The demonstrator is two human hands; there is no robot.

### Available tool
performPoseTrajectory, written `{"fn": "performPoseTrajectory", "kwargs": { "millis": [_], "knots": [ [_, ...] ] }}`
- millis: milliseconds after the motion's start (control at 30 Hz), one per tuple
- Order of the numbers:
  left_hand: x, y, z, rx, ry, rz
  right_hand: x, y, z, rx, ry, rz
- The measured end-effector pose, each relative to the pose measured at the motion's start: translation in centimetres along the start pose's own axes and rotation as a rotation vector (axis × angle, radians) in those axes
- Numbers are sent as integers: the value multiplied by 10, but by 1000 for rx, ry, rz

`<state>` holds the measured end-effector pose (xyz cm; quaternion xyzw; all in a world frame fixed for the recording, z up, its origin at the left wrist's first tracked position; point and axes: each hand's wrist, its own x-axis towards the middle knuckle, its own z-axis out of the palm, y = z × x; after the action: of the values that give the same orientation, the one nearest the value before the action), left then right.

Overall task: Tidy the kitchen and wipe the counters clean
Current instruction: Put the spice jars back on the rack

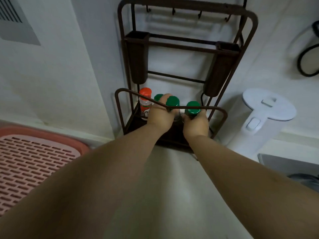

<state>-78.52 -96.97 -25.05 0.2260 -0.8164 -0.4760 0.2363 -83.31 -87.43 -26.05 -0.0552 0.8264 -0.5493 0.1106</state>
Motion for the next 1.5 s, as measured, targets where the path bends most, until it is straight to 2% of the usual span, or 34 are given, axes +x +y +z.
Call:
{"fn": "performPoseTrajectory", "kwargs": {
  "millis": [133, 400, 600, 833, 933, 1033, 1100, 1233, 1367, 1500],
  "knots": [
    [11, -5, 10, 206, -77, -13, 14, 5, 6, -73, 52, 45],
    [30, 7, 20, 518, -59, -111, 24, 5, 10, -337, 70, 41],
    [30, 3, 21, 564, -82, -49, 36, -6, 4, -270, 33, 162],
    [11, -1, 13, 589, -161, 72, 31, -9, 1, -238, 38, 191],
    [-6, 2, 8, 570, -190, 120, 0, -7, -7, -328, 11, 23],
    [-30, 13, 5, 547, -96, 61, -37, -6, -25, -373, -119, -140],
    [-48, 21, 4, 624, -107, -19, -56, -5, -47, -500, -237, -188],
    [-80, 49, 4, 736, -317, -196, -77, -8, -111, -649, -351, -209],
    [-115, 98, 25, 789, -330, -146, -99, -4, -190, -734, -409, -231],
    [-172, 178, 88, 712, -321, -39, -131, 29, -306, -793, -348, -198]
  ]
}}
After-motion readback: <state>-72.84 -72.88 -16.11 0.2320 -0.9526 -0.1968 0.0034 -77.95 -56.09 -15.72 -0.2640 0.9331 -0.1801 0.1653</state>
